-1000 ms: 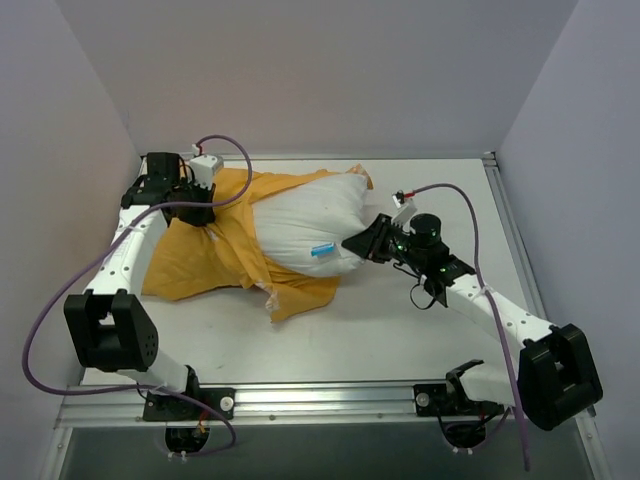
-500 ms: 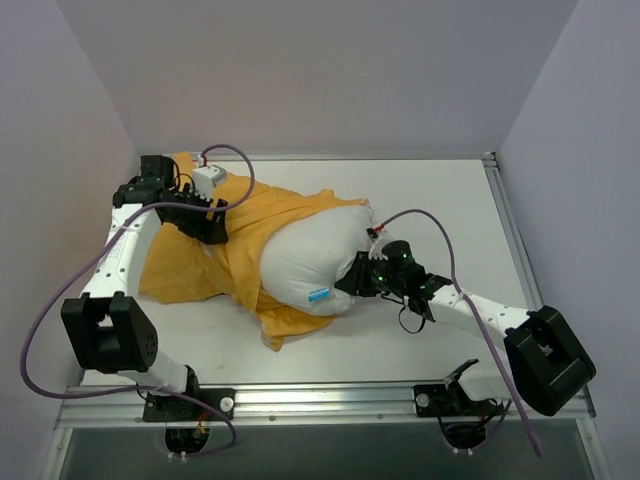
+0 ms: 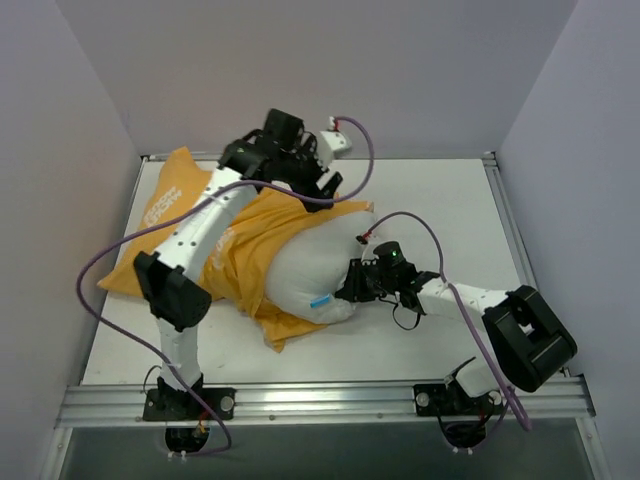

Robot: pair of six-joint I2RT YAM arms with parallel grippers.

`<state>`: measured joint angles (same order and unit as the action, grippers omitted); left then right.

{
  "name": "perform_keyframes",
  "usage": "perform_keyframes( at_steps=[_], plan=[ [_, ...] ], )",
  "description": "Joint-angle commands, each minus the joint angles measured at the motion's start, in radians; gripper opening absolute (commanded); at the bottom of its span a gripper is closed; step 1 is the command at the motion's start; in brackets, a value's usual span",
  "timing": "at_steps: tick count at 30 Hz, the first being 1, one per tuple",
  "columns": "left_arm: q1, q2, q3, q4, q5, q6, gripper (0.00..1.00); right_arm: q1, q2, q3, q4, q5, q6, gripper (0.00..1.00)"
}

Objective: Remove the pillowcase from the pillow

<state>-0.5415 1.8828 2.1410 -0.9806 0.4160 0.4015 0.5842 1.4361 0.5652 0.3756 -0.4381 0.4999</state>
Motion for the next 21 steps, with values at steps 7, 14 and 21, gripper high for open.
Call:
perform_keyframes(
  at_steps=[7, 14, 21],
  plan=[
    [-0.080, 0.377, 0.272, -0.063, -0.178, -0.059, 0.62, 0.005, 0.011, -0.056, -0.138, 0.013, -0.050, 0.00],
    [-0.075, 0.411, 0.277, -0.038, -0.155, -0.090, 0.41, 0.005, -0.014, -0.080, -0.126, 0.001, -0.038, 0.00],
    [-0.041, 0.423, 0.304, 0.011, -0.187, -0.132, 0.46, 0.005, -0.025, -0.102, -0.119, -0.005, -0.032, 0.00]
  ],
)
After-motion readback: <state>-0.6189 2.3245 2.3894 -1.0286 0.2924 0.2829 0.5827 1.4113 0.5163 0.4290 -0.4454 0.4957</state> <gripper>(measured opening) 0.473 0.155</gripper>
